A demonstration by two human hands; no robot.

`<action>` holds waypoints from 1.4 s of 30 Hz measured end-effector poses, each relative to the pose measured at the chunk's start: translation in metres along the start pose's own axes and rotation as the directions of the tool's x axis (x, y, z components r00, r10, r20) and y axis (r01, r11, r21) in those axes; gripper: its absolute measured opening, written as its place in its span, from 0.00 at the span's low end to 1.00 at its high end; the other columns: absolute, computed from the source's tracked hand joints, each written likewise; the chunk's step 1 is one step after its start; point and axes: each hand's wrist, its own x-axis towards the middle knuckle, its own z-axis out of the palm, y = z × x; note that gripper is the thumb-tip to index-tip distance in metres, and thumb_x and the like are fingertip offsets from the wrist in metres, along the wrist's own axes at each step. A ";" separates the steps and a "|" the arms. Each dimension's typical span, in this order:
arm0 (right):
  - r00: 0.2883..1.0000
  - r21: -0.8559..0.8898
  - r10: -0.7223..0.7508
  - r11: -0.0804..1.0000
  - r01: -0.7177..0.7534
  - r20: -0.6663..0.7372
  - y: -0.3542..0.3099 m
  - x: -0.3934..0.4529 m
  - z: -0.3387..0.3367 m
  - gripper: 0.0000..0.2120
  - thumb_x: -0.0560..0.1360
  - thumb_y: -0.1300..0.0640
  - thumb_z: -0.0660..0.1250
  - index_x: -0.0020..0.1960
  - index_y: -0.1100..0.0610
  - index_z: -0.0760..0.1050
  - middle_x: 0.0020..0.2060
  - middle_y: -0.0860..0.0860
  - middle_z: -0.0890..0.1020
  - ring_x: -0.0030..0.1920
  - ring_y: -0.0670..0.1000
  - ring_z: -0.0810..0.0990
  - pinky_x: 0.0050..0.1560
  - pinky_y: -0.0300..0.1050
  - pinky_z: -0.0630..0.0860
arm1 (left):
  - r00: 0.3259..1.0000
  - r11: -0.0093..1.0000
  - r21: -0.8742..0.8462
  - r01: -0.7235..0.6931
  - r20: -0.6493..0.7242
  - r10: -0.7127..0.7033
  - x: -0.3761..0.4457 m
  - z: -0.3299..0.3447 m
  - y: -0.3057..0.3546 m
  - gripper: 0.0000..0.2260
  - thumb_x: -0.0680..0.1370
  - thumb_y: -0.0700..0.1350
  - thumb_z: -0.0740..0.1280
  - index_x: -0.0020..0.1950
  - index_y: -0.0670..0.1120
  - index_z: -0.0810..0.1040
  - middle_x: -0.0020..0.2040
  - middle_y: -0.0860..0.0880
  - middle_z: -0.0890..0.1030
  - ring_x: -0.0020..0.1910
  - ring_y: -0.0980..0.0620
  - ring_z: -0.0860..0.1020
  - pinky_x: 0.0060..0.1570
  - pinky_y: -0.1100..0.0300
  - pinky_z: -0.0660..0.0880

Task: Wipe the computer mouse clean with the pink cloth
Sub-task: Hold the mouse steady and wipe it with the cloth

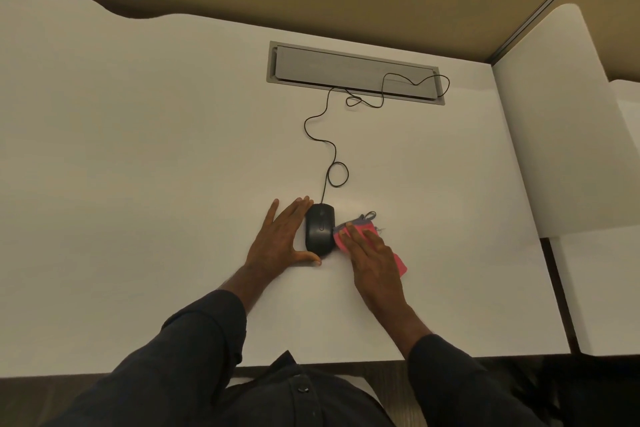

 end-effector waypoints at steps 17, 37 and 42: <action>0.973 -0.092 0.082 0.994 -0.063 0.216 -0.036 0.090 -0.019 0.27 0.78 0.54 0.66 0.76 0.49 0.64 0.75 0.49 0.67 0.74 0.57 0.64 0.68 0.54 0.67 | 1.000 1.000 -0.014 0.007 -0.004 -0.007 0.000 -0.002 0.001 0.56 0.65 0.79 0.59 0.81 0.47 0.49 0.81 0.49 0.55 0.79 0.55 0.51 0.78 0.45 0.42; 0.987 -0.189 -0.150 0.969 0.159 0.062 -0.046 0.019 -0.007 0.32 0.66 0.56 0.81 0.68 0.56 0.76 0.66 0.56 0.79 0.67 0.63 0.76 0.60 0.63 0.76 | 1.000 1.000 -0.013 0.009 0.004 -0.009 0.001 -0.002 0.004 0.56 0.64 0.81 0.54 0.81 0.46 0.49 0.80 0.48 0.57 0.79 0.52 0.55 0.78 0.43 0.44; 0.978 -0.182 -0.204 0.961 0.209 0.046 -0.042 -0.006 0.001 0.38 0.63 0.57 0.83 0.70 0.55 0.74 0.68 0.55 0.77 0.69 0.62 0.74 0.65 0.64 0.68 | 0.999 0.999 -0.045 0.017 -0.031 -0.018 0.003 0.002 0.001 0.54 0.66 0.80 0.57 0.81 0.47 0.52 0.80 0.50 0.57 0.78 0.59 0.51 0.78 0.48 0.42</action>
